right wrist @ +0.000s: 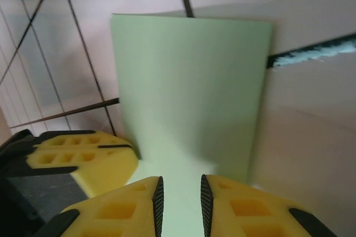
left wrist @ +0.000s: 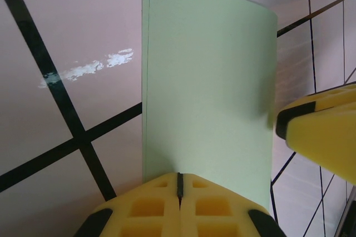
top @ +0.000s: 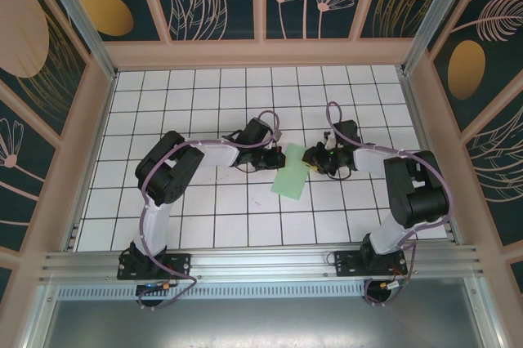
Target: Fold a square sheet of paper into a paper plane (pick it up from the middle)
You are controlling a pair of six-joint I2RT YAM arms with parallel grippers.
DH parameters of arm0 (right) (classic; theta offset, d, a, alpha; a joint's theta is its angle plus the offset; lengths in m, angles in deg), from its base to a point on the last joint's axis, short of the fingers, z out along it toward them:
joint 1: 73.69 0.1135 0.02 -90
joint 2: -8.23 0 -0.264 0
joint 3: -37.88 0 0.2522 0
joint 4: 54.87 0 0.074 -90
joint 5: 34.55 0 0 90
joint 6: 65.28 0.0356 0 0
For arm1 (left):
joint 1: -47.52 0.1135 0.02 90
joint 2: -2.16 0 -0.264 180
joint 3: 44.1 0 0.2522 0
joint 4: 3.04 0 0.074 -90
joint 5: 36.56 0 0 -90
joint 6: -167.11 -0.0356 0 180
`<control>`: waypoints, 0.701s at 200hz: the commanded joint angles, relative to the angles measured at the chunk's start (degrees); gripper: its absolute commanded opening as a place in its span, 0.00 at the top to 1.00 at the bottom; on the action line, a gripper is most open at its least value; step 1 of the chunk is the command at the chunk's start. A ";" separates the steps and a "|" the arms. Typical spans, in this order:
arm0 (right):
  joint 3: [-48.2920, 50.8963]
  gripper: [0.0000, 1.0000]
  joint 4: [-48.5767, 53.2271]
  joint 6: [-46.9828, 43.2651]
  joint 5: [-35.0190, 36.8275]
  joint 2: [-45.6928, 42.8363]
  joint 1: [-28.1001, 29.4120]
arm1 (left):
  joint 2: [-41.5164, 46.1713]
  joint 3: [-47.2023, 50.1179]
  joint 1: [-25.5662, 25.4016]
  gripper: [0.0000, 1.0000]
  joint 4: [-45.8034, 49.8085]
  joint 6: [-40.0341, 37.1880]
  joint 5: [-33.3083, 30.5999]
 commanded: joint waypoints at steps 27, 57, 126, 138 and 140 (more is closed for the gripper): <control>2.69 0.71 0.41 -0.04 3.61 2.39 0.10 | -2.99 1.07 -0.27 1.00 5.75 -1.07 -2.94; 2.60 0.71 0.47 0.28 2.52 -0.20 0.18 | -2.71 1.21 -0.27 1.00 5.75 -1.07 -2.96; -0.68 0.72 -2.02 1.18 0.21 -1.77 -0.70 | -2.56 1.73 -0.23 1.00 5.75 -1.34 -3.00; -1.66 0.71 -2.57 0.92 0.00 0.21 -0.72 | -2.56 1.73 -0.23 1.00 5.75 -1.28 -2.95; -1.68 0.71 -2.76 0.91 0.00 0.49 -0.68 | -2.56 1.73 -0.28 1.00 5.75 -1.33 -2.94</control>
